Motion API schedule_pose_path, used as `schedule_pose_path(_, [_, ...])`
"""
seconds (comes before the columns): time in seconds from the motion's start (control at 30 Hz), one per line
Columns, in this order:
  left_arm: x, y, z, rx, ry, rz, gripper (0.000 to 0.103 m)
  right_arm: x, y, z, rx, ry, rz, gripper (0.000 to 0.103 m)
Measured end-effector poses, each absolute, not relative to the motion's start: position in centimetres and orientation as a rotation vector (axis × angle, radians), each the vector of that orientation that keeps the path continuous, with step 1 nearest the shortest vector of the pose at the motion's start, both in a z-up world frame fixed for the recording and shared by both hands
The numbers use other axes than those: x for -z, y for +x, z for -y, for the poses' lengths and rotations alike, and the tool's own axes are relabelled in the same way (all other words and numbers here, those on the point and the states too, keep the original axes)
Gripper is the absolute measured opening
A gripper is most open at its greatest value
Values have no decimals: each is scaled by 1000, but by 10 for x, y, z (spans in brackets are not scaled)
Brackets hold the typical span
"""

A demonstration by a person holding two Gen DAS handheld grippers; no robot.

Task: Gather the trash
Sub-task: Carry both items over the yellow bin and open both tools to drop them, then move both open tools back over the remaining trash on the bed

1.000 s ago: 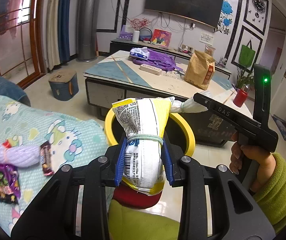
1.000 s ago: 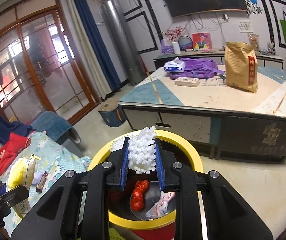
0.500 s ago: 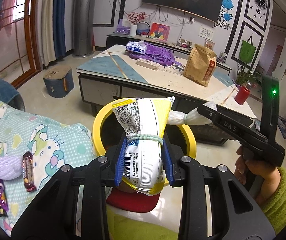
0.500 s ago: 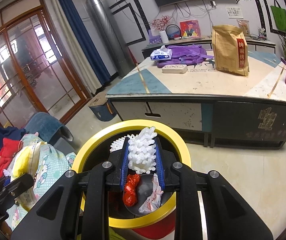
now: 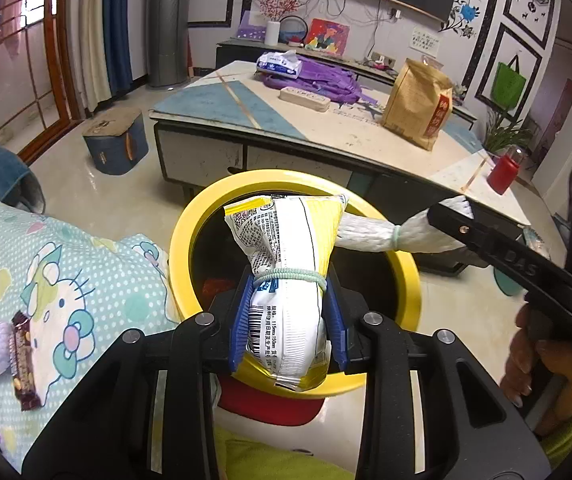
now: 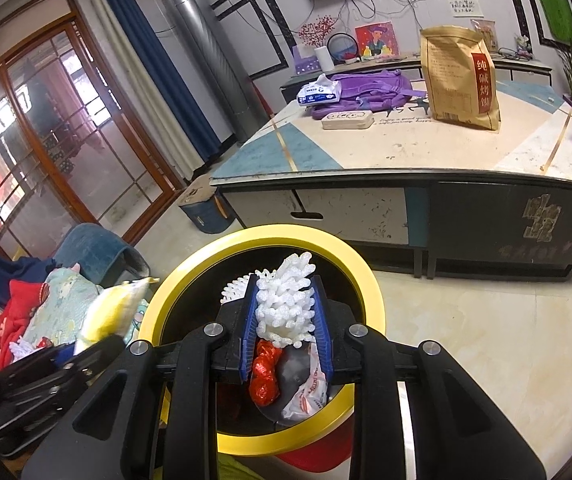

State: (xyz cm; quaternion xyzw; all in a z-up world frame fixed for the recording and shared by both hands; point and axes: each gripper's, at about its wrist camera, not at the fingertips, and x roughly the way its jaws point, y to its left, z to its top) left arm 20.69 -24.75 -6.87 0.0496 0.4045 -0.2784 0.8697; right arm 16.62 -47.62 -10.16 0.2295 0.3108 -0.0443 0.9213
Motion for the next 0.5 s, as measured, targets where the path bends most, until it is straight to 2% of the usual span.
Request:
schedule_pose_path(0.17, [75, 216, 249, 566, 105, -860, 26, 109, 168, 483, 84, 519, -655, 40])
schedule_pose_path(0.23, [77, 219, 250, 562, 95, -868, 34, 110, 167, 484, 91, 530, -655, 45])
schedule_pose_path(0.3, [77, 218, 249, 556, 93, -863, 61, 110, 166, 485, 95, 533, -654, 48])
schedule_pose_path(0.47, [70, 213, 239, 520, 79, -837, 89, 108, 165, 486, 103, 541, -641, 55])
schedule_pose_path(0.5, [68, 212, 236, 517, 72, -831, 91, 108, 165, 486, 102, 541, -640, 55])
